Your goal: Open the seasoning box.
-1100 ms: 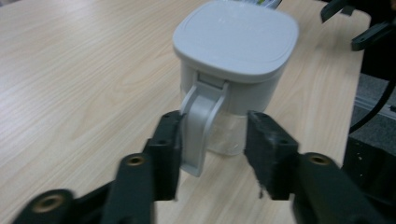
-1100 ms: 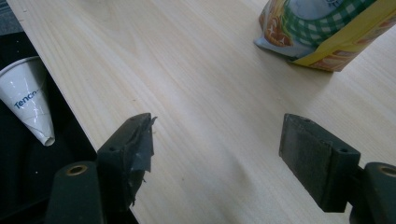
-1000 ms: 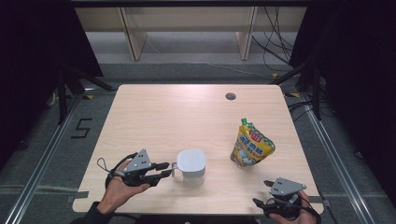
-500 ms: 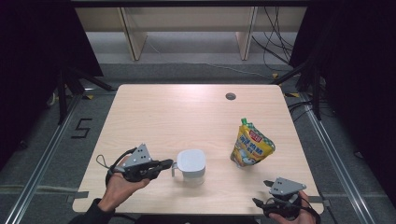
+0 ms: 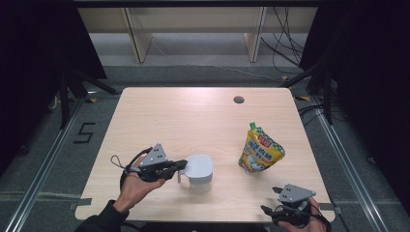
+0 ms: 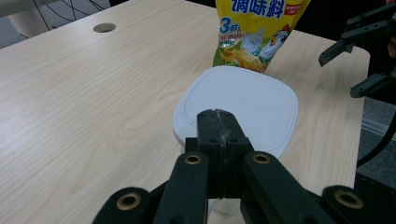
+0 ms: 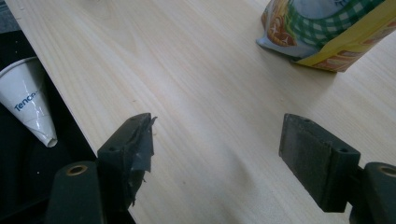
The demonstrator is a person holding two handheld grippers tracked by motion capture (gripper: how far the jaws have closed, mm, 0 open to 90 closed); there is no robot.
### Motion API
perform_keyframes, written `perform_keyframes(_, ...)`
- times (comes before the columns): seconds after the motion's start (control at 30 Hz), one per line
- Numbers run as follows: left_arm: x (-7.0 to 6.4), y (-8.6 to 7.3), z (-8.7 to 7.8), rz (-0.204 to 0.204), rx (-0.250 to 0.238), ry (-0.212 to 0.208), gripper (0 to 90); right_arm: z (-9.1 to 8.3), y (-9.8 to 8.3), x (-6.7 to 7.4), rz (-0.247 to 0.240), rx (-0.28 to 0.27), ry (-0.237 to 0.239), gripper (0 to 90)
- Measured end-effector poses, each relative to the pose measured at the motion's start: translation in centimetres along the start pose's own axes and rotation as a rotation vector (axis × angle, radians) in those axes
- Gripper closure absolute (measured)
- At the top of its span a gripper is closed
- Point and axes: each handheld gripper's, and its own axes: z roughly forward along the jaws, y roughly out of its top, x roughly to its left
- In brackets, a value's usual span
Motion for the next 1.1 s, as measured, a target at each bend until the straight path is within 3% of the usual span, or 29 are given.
perform_keyframes(0.07, 0.0, -0.1, 0.0, -0.004, -0.005, 0.0, 88.9, 0.1, -0.1, 0.1, 0.028, -0.011, -0.001, 25.6)
perform_keyframes(0.2, 0.1, -0.1, 0.0, 0.005, -0.008, -0.009, 88.9, 0.0, -0.1, -0.1, 0.026, -0.038, -0.007, 22.8)
perform_keyframes(0.33, 0.1, -0.4, -0.2, -0.018, -0.016, 0.0, 88.9, -0.2, 0.0, 0.0, 0.061, -0.054, -0.022, 23.0)
perform_keyframes(0.43, 0.1, -0.4, -0.2, -0.011, -0.015, 0.001, 88.8, -0.2, 0.1, 0.0, 0.051, -0.074, -0.021, 22.5)
perform_keyframes(0.5, 0.1, -0.5, -0.3, -0.024, -0.016, 0.005, 88.7, -0.3, 0.3, 0.2, 0.053, -0.086, -0.008, 27.9)
perform_keyframes(0.57, 0.2, -0.6, -0.3, -0.024, -0.017, 0.008, 88.8, -0.3, 0.5, 0.3, 0.004, -0.107, 0.006, 32.8)
perform_keyframes(0.7, 0.3, -0.7, -0.4, -0.021, -0.018, 0.007, 88.7, -0.3, 0.6, 0.7, 0.041, -0.09, 0.019, 35.6)
perform_keyframes(0.73, 0.1, -0.8, -0.4, -0.04, -0.016, 0.014, 88.7, -0.2, 0.7, 0.5, 0.003, -0.1, 0.025, 39.6)
perform_keyframes(0.77, 0.2, -0.8, -0.4, -0.035, -0.019, 0.01, 88.7, -0.2, 0.7, 0.5, -0.004, -0.113, 0.031, 41.5)
perform_keyframes(0.83, 0.2, -0.8, -0.4, -0.04, -0.021, 0.01, 88.6, -0.3, 0.8, 0.6, 0.018, -0.119, 0.041, 43.0)
perform_keyframes(0.87, 0.2, -0.9, -0.4, -0.046, -0.021, 0.011, 88.6, -0.3, 1.1, 0.7, 0.022, -0.154, 0.056, 45.4)
perform_keyframes(1.1, 0.3, -0.9, -0.4, -0.038, -0.021, 0.011, 88.5, 1.1, 3.1, 1.2, 0.039, -0.213, 0.105, 43.3)
